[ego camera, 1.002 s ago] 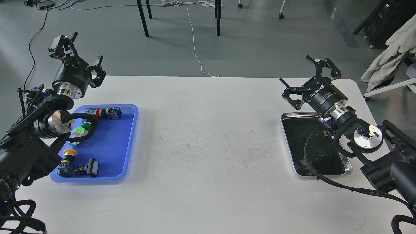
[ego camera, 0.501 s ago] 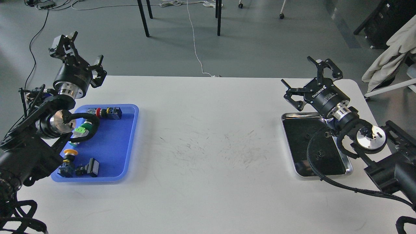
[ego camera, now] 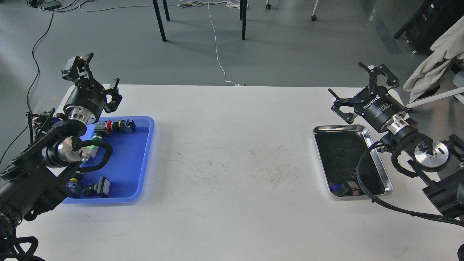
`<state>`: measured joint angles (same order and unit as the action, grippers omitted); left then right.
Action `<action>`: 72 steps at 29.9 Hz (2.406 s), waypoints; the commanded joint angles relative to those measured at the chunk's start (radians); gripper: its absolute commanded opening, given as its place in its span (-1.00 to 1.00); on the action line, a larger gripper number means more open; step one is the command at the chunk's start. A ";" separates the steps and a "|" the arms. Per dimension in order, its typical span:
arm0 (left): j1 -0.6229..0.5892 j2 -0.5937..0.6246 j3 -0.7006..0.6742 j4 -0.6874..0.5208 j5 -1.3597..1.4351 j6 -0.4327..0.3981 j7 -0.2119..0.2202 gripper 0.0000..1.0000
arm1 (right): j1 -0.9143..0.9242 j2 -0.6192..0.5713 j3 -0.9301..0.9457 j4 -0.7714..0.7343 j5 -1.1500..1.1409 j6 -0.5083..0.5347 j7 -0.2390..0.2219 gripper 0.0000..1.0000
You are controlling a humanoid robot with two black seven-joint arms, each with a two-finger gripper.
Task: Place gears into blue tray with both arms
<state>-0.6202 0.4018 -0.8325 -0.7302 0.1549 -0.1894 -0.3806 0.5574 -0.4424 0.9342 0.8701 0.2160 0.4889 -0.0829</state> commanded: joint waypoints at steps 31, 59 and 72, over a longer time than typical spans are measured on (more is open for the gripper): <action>0.004 0.051 0.001 -0.049 0.000 0.011 0.003 0.96 | 0.398 -0.219 -0.582 -0.002 -0.292 0.000 0.000 0.98; 0.046 0.055 0.000 -0.038 0.000 0.005 0.002 0.96 | 0.805 0.071 -1.568 -0.016 -0.932 -0.052 -0.001 0.96; 0.046 0.071 0.000 -0.040 0.000 0.004 -0.001 0.96 | 0.777 0.080 -1.595 -0.040 -0.969 -0.055 0.003 0.90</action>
<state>-0.5737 0.4713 -0.8329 -0.7696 0.1549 -0.1842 -0.3816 1.3343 -0.3591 -0.6492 0.8302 -0.7534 0.4340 -0.0815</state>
